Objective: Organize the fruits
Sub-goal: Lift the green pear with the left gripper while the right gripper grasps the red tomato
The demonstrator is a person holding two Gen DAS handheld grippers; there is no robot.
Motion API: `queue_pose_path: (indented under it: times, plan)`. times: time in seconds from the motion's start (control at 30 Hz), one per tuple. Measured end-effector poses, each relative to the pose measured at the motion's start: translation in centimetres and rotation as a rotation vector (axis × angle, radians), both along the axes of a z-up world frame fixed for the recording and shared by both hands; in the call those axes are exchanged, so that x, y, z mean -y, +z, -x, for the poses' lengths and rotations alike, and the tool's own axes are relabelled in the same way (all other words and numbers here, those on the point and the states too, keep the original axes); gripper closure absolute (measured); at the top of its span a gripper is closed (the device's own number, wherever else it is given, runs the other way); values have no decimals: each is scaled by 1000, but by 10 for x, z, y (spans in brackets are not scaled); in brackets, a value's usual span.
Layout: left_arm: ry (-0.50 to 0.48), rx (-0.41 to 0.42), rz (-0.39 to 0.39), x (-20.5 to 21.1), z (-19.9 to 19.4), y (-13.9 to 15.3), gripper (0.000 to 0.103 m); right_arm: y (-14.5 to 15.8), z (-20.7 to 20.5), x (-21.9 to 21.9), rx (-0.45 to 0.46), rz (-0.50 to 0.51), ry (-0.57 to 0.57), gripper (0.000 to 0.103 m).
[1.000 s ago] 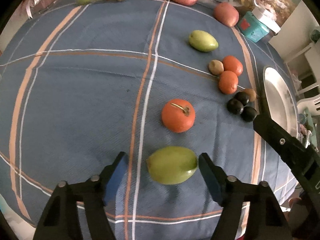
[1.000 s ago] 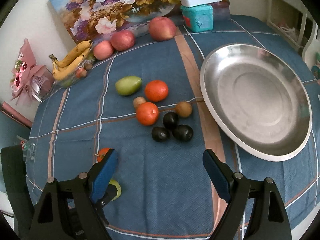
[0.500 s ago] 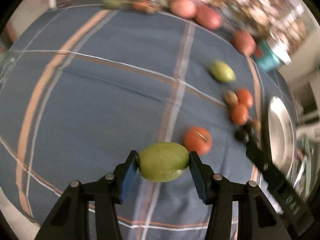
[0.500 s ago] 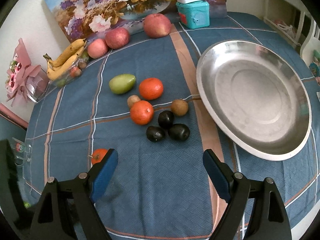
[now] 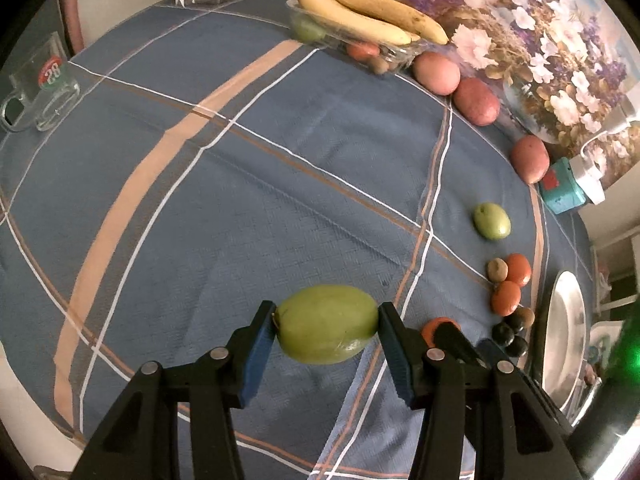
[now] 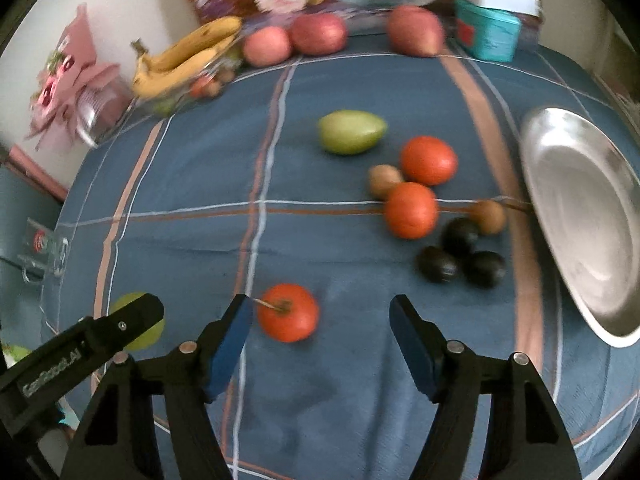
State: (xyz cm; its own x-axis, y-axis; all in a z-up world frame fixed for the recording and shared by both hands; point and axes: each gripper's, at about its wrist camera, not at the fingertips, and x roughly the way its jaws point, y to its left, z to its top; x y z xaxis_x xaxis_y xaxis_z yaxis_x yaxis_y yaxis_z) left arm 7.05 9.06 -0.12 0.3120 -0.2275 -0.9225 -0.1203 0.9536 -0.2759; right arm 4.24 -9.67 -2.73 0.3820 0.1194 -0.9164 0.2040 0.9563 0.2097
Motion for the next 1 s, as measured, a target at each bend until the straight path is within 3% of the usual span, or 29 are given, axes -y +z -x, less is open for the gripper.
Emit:
queue_pose_path:
  times: [0.33, 0.67, 1.0]
  plan:
    - [5, -7, -11, 1, -4, -4, 48, -19, -13, -16, -60, -23, 34, 65]
    - [83, -54, -32, -7, -19, -16, 48, -19, -10, -6, -69, -90, 12, 65]
    - [160, -96, -2, -10, -43, -21, 48, -19, -16, 9, -69, -195, -37, 66]
